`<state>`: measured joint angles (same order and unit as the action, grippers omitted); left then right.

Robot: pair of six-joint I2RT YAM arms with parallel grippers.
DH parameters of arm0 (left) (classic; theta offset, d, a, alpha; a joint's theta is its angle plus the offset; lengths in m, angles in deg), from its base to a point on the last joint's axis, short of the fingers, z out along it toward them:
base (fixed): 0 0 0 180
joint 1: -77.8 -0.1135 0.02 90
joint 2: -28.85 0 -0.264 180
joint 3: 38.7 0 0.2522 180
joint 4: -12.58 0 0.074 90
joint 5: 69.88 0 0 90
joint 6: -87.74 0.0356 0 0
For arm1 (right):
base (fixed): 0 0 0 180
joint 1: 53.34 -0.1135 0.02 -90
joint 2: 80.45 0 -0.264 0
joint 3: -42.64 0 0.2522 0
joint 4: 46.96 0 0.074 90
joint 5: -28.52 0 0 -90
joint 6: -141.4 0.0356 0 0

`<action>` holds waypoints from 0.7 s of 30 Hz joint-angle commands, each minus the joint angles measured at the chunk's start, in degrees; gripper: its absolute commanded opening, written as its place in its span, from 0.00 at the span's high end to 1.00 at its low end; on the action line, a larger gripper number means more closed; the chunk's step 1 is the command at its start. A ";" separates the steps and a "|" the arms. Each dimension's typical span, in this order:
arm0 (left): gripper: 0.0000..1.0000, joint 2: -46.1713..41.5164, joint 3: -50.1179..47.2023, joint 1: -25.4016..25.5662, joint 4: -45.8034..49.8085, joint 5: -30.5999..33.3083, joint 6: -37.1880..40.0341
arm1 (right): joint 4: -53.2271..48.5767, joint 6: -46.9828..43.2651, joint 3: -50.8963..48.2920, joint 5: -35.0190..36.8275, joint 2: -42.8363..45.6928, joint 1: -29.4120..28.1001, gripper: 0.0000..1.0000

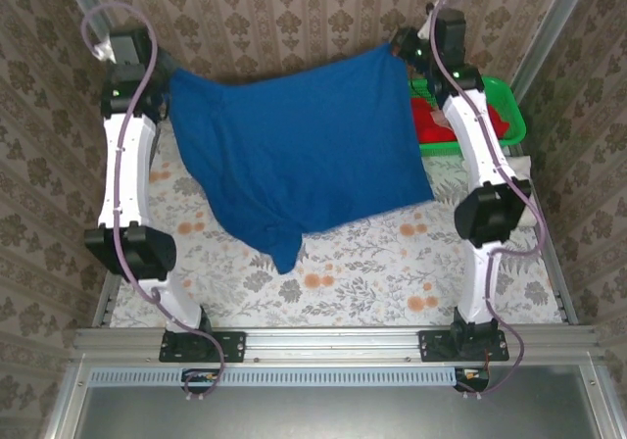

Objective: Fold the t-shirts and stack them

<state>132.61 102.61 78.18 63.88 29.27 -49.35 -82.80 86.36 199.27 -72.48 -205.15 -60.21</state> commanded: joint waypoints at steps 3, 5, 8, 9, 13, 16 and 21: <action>1.00 3.36 25.73 -0.70 2.40 -2.21 5.72 | -2.03 7.82 31.40 -4.80 -5.16 0.60 1.00; 1.00 3.12 28.52 -0.80 2.07 -3.46 5.06 | -3.22 7.83 30.64 -5.50 -2.91 0.98 1.00; 1.00 -1.49 23.37 -0.83 1.03 -4.70 5.31 | -8.25 2.20 25.54 -5.80 2.30 0.56 1.00; 1.00 -3.81 19.10 -0.83 0.43 -4.86 5.94 | -11.46 -0.06 22.28 -5.85 4.49 0.25 1.00; 1.00 -17.36 -6.80 -1.85 -2.75 -5.37 4.78 | -9.17 -6.45 -6.78 -4.84 18.27 -1.61 1.00; 1.00 -27.32 -29.38 -3.06 -4.80 -6.66 0.31 | 6.00 -2.94 -38.29 -3.07 31.62 -1.83 1.00; 1.00 -40.40 -56.86 -3.46 -2.82 -9.55 -6.83 | 8.48 0.29 -69.28 1.45 43.24 -2.33 1.00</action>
<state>97.14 54.19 74.94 59.92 22.60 -50.86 -77.86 84.79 140.98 -74.93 -166.60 -62.46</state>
